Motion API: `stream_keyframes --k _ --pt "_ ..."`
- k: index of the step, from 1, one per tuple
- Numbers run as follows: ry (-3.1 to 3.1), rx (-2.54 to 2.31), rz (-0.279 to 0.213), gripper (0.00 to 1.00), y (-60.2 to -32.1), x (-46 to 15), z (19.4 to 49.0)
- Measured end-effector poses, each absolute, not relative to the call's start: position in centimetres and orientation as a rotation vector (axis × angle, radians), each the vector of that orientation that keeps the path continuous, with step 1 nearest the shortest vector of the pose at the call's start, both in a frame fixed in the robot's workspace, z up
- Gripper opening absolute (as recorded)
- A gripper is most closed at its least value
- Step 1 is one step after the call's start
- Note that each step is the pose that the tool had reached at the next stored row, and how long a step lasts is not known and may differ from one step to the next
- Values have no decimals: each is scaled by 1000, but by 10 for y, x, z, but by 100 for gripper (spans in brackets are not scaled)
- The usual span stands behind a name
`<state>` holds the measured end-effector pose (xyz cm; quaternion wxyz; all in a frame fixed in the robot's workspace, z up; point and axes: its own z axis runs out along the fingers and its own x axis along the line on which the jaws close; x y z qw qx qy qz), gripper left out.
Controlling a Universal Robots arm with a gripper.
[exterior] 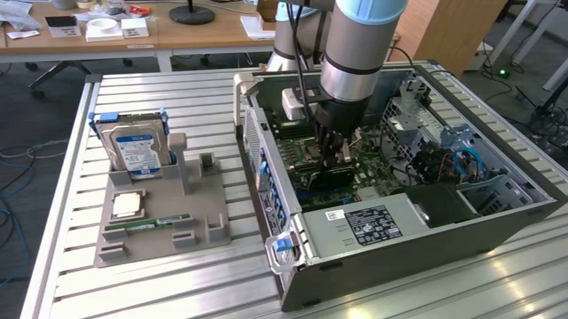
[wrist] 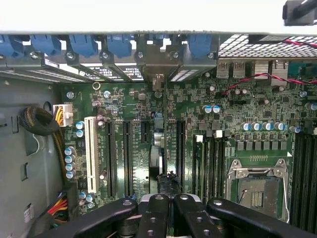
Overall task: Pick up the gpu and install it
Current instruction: 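Press down on the gpu until it lock into place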
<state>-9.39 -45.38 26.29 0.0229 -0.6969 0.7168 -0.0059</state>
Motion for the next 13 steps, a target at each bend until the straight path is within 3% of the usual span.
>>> stream_keyframes --k 13 --pt "2220 -2158 -18 11 -454 -96 261"
